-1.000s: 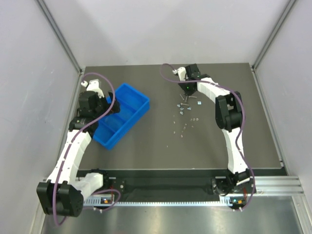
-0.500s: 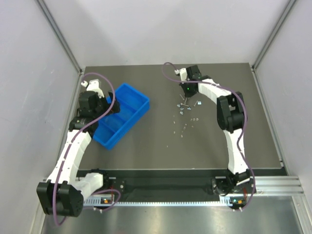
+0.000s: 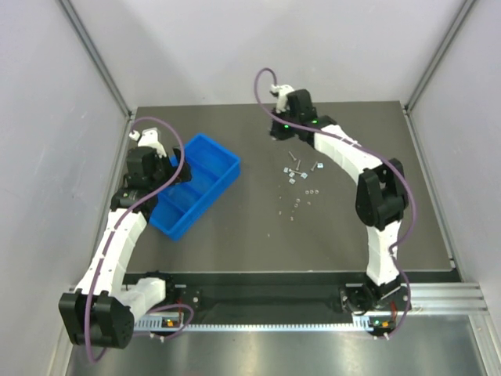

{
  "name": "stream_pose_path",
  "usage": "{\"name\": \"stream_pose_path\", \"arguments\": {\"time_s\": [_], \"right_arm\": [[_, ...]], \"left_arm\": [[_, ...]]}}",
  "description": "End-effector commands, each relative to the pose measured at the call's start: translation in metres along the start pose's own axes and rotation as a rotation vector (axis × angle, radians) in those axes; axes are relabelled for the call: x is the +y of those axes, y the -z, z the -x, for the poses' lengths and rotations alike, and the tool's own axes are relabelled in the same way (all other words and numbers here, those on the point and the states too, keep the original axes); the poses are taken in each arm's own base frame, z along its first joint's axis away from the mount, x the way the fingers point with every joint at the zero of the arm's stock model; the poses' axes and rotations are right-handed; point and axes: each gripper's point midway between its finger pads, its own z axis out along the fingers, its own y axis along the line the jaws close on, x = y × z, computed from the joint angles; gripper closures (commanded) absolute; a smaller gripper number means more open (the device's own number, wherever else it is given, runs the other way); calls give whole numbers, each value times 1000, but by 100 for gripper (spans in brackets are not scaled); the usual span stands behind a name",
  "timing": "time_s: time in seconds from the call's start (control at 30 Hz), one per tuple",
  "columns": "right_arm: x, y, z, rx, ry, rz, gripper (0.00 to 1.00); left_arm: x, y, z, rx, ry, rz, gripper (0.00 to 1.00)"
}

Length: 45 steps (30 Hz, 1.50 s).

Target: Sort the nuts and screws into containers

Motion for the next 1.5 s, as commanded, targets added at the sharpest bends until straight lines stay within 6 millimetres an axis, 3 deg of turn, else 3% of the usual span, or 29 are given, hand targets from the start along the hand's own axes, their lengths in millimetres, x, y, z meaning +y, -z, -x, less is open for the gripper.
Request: {"name": "stream_pose_path", "arguments": {"time_s": [0.0, 0.03, 0.07, 0.1, 0.13, 0.2, 0.27, 0.37, 0.63, 0.73, 0.77, 0.83, 0.87, 0.9, 0.93, 0.97, 1.03, 1.07, 1.1, 1.13, 1.17, 1.2, 1.23, 1.27, 1.3, 1.37, 1.4, 1.47], "right_arm": [[112, 16, 66, -191, 57, 200, 100], [131, 20, 82, -227, 73, 226, 100], [147, 17, 83, -230, 83, 250, 100], [173, 4, 71, -204, 105, 288, 100], [188, 7, 85, -241, 118, 311, 100], [216, -10, 72, -218, 137, 339, 100], [232, -13, 80, -249, 152, 351, 100], [242, -32, 70, -248, 168, 313, 100], [236, -47, 66, -268, 238, 261, 100], [239, -45, 67, -272, 267, 269, 86], [243, -44, 64, -261, 277, 293, 65], [244, -37, 66, -243, 290, 306, 37], [245, -26, 72, -252, 291, 312, 18], [242, -18, 77, -253, 290, 297, 13], [236, -13, 82, -258, 284, 277, 11], [225, 7, 103, -299, 273, 252, 10], [199, 19, 110, -299, 208, 211, 10], [172, 42, 131, -334, 135, 187, 10], [156, 49, 133, -332, 99, 171, 10], [132, 41, 112, -274, 64, 135, 11], [93, 56, 120, -294, -8, 65, 14], [66, 46, 90, -224, -51, 12, 16], [46, 48, 81, -208, -88, -26, 19], [7, 56, 77, -215, -162, -126, 22], [-14, 50, 45, -152, -189, -186, 24], [-44, 52, 31, -148, -201, -262, 26], [-51, 45, 10, -110, -196, -274, 26], [-54, 34, 3, -107, -152, -239, 28]], "left_arm": [[10, 7, 9, -40, 11, 58, 2], [12, 7, 9, -43, 11, 73, 2], [13, 8, 10, -45, 10, 77, 2], [13, 9, 10, -47, 12, 78, 2], [14, 10, 11, -53, 16, 83, 2], [15, 11, 12, -57, 19, 91, 2], [15, 14, 13, -66, 20, 89, 2], [15, 16, 14, -73, 22, 90, 1], [14, 23, 18, -96, 21, 82, 1], [16, 24, 18, -101, 21, 94, 1], [16, 24, 18, -103, 20, 93, 1], [14, 23, 17, -97, 18, 84, 1], [14, 23, 17, -95, 20, 83, 1], [14, 22, 16, -93, 19, 81, 1], [14, 23, 17, -94, 18, 81, 1], [14, 22, 17, -96, 18, 82, 1], [14, 22, 17, -94, 18, 80, 1], [12, 22, 17, -93, 18, 72, 1], [12, 23, 17, -93, 16, 69, 1], [12, 23, 17, -94, 16, 69, 1], [12, 23, 17, -93, 17, 70, 1], [12, 23, 16, -93, 16, 69, 1], [12, 22, 16, -92, 16, 67, 1], [11, 22, 17, -93, 16, 66, 1], [10, 22, 16, -90, 16, 60, 1], [10, 21, 15, -85, 16, 60, 1], [10, 21, 15, -83, 16, 59, 1], [10, 20, 14, -80, 15, 58, 1]]}}
